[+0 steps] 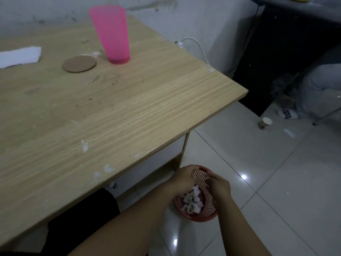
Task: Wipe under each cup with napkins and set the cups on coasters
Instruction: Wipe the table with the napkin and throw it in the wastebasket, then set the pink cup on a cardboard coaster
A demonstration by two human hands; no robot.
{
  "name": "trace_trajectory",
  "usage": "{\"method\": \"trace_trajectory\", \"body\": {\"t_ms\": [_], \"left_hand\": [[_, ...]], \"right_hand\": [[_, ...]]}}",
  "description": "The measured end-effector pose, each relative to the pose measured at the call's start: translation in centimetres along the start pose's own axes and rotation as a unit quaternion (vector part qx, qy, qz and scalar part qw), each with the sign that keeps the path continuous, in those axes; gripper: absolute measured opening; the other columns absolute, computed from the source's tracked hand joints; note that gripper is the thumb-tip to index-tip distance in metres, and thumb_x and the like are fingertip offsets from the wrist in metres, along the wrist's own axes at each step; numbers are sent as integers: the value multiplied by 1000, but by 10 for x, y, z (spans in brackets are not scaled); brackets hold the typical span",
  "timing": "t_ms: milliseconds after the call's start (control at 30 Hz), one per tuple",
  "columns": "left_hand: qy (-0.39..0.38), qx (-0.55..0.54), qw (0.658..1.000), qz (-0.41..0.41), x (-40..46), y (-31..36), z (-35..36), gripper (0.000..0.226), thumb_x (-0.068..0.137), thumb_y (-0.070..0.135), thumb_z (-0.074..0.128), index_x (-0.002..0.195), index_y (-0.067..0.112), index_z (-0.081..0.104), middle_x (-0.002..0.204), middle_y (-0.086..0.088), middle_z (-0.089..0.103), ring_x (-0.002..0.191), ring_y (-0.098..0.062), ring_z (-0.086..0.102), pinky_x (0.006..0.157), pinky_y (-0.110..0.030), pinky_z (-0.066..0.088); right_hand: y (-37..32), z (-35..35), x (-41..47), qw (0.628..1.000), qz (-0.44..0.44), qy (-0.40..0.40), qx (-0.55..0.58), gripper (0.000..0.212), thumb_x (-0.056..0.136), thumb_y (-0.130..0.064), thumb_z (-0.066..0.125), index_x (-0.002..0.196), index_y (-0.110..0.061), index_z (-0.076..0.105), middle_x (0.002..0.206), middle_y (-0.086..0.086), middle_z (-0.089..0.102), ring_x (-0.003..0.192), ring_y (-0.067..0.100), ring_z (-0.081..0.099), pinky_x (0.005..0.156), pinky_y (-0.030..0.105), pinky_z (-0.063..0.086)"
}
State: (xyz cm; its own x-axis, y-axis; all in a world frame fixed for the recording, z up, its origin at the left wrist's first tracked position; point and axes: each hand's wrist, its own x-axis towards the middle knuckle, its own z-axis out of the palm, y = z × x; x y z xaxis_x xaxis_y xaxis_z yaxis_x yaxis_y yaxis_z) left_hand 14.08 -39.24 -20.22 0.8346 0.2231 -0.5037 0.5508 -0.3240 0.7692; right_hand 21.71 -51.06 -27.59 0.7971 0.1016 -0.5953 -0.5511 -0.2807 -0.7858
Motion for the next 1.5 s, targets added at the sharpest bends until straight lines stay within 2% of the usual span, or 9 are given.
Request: {"method": "trace_trajectory", "body": {"t_ms": [33, 167, 300, 467, 667, 900, 1067, 1267, 1500], "left_hand": [[2, -5, 1000, 12, -7, 4, -2, 44, 96, 8, 40, 138, 18, 44, 140, -4, 49, 128, -18, 45, 101, -26, 39], [-1, 11, 999, 50, -16, 13, -7, 54, 92, 17, 53, 143, 24, 36, 145, -2, 43, 130, -17, 43, 105, -30, 39], [16, 47, 992, 120, -40, 32, -18, 63, 88, 26, 61, 144, 28, 32, 148, 0, 37, 134, -16, 38, 105, -30, 37], [57, 77, 970, 221, -85, 73, -47, 71, 86, 30, 66, 146, 23, 30, 149, 3, 36, 133, -11, 37, 105, -23, 33], [138, 63, 943, 297, -148, 115, -99, 70, 83, 28, 70, 144, 25, 34, 143, 3, 44, 126, -11, 46, 99, -25, 41], [238, 39, 920, 309, -201, 109, -184, 66, 82, 25, 72, 139, 27, 40, 136, 5, 50, 116, -7, 51, 95, -23, 44], [287, 30, 914, 285, -217, 84, -236, 64, 83, 23, 71, 139, 25, 40, 135, 5, 50, 119, -9, 49, 97, -27, 44], [334, 11, 907, 258, -215, 51, -280, 63, 83, 23, 71, 138, 27, 42, 135, 6, 50, 116, -7, 51, 91, -19, 41], [358, -12, 904, 233, -187, 31, -307, 63, 82, 24, 71, 138, 27, 43, 134, 6, 51, 115, -7, 51, 92, -20, 40]], "right_hand": [[-8, -4, -11, 1000, -24, -18, -8, 27, 85, 3, 56, 82, -20, 71, 104, 18, 70, 92, 27, 66, 86, 35, 56], [-41, -15, -39, 978, -153, -69, -126, 25, 84, 3, 58, 105, -5, 69, 99, 7, 69, 82, 3, 61, 60, 2, 46], [-73, -29, -72, 929, -274, -97, -228, 24, 82, -7, 66, 104, -15, 70, 98, -3, 71, 89, 2, 65, 84, 23, 53], [-128, -45, -130, 851, -417, -74, -311, 23, 81, -17, 69, 102, -23, 71, 97, -15, 67, 90, -10, 58, 77, 7, 39], [-192, -35, -198, 803, -513, -85, -291, 24, 82, -21, 67, 105, -29, 68, 96, -21, 65, 94, -8, 58, 80, 8, 40], [-246, 40, -236, 780, -558, -144, -242, 19, 79, -13, 71, 95, -24, 71, 92, -11, 71, 86, -3, 63, 73, 1, 43], [-265, 104, -253, 764, -577, -192, -215, 24, 78, -12, 71, 86, -34, 67, 89, -15, 70, 84, 1, 64, 78, 15, 47], [-276, 170, -253, 754, -580, -212, -224, 23, 78, -10, 71, 100, -16, 72, 90, -6, 70, 77, -12, 60, 67, -1, 39], [-282, 214, -244, 756, -569, -230, -228, 24, 80, -10, 69, 104, -14, 70, 97, -6, 69, 94, 5, 63, 85, 18, 45]]}}
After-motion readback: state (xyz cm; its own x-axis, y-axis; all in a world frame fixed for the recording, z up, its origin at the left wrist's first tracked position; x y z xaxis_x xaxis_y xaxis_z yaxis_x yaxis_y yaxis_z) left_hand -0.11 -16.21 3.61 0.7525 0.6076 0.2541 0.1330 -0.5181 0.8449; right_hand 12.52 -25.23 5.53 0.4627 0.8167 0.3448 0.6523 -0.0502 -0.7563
